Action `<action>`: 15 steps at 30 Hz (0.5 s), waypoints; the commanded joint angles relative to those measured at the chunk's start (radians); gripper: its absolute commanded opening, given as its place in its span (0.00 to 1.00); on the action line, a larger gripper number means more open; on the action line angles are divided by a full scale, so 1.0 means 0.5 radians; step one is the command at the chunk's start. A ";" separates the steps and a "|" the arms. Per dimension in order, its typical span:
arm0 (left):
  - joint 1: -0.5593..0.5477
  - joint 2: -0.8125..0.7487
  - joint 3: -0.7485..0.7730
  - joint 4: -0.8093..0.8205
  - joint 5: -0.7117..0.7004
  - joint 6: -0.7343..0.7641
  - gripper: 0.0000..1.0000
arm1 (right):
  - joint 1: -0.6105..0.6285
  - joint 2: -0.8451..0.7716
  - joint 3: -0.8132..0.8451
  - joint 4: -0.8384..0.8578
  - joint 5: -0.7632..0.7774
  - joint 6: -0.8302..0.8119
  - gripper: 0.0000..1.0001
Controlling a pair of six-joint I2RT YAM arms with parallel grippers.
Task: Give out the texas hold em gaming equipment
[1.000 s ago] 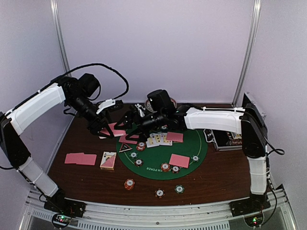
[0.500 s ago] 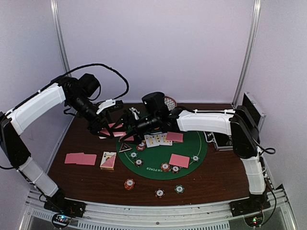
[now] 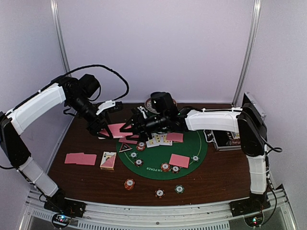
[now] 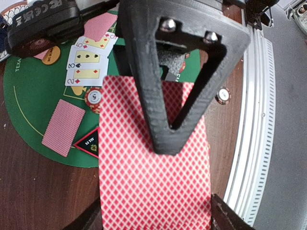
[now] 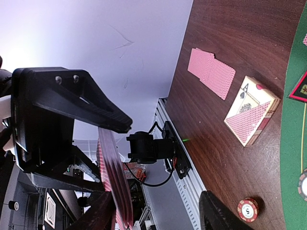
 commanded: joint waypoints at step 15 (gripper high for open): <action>0.014 -0.032 0.015 0.054 0.100 0.031 0.00 | -0.055 -0.183 -0.250 0.558 -0.014 0.460 0.43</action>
